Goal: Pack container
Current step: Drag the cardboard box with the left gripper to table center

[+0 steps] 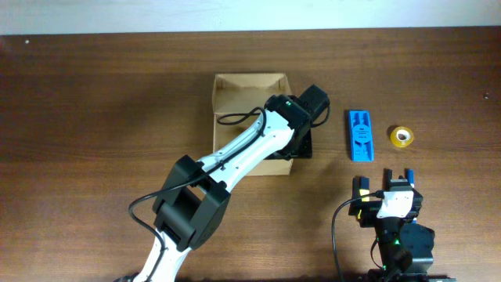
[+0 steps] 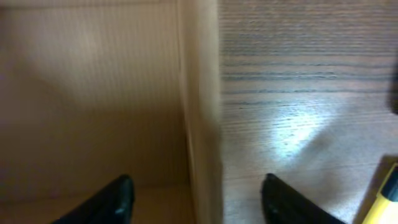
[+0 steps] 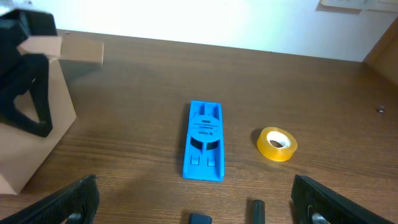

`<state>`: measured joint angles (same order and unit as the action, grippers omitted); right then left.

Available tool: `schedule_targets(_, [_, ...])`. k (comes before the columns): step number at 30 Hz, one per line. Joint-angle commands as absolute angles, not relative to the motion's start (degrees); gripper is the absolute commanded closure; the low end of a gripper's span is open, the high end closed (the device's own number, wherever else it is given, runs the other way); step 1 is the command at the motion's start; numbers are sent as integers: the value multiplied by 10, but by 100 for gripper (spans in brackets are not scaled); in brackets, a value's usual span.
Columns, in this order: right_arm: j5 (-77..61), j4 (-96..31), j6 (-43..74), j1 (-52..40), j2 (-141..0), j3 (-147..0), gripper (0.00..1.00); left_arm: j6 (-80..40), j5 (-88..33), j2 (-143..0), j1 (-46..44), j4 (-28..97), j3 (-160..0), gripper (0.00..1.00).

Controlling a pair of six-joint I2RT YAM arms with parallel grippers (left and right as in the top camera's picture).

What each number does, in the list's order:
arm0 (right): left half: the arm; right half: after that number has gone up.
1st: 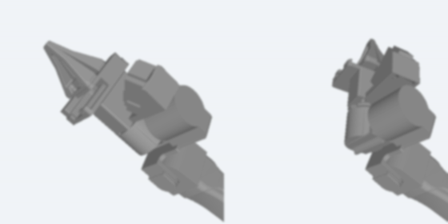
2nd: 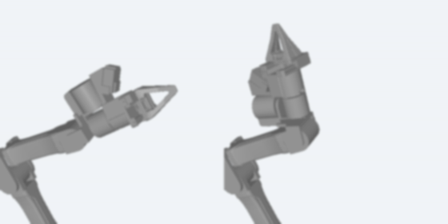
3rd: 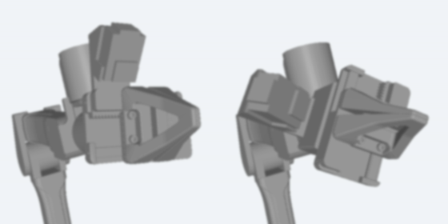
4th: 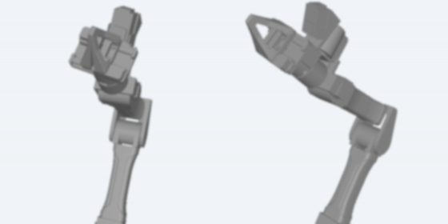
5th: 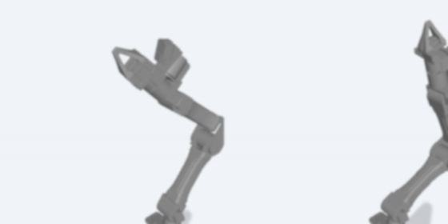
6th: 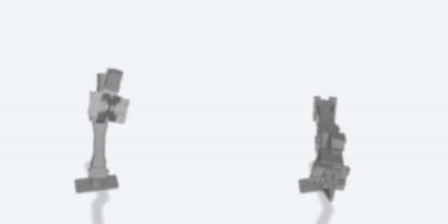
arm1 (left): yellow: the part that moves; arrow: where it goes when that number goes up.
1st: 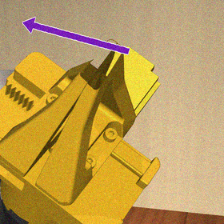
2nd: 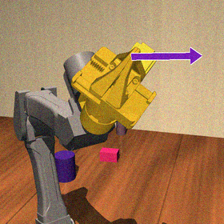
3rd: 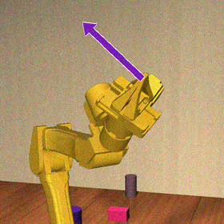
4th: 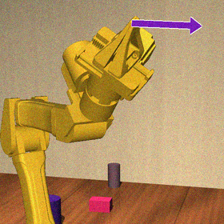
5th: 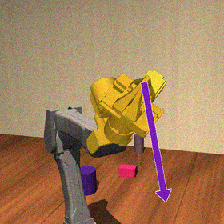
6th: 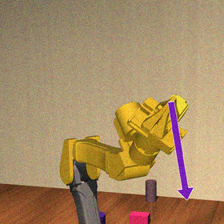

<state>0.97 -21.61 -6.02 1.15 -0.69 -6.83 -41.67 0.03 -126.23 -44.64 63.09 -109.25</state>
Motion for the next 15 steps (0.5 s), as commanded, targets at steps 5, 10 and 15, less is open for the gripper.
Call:
schedule_targets(5, [6, -216, -55, 16, -1, -64, 1, -365, 101, -1270, -459, 717, -1252, 30])
schedule_targets(10, [6, -216, -55, 16, -1, -64, 1, -323, 171, -1270, -451, 821, -1394, 28])
schedule_targets(15, [6, -216, -55, 16, -1, -64, 1, -296, 272, -1270, -413, 940, -1516, 20])
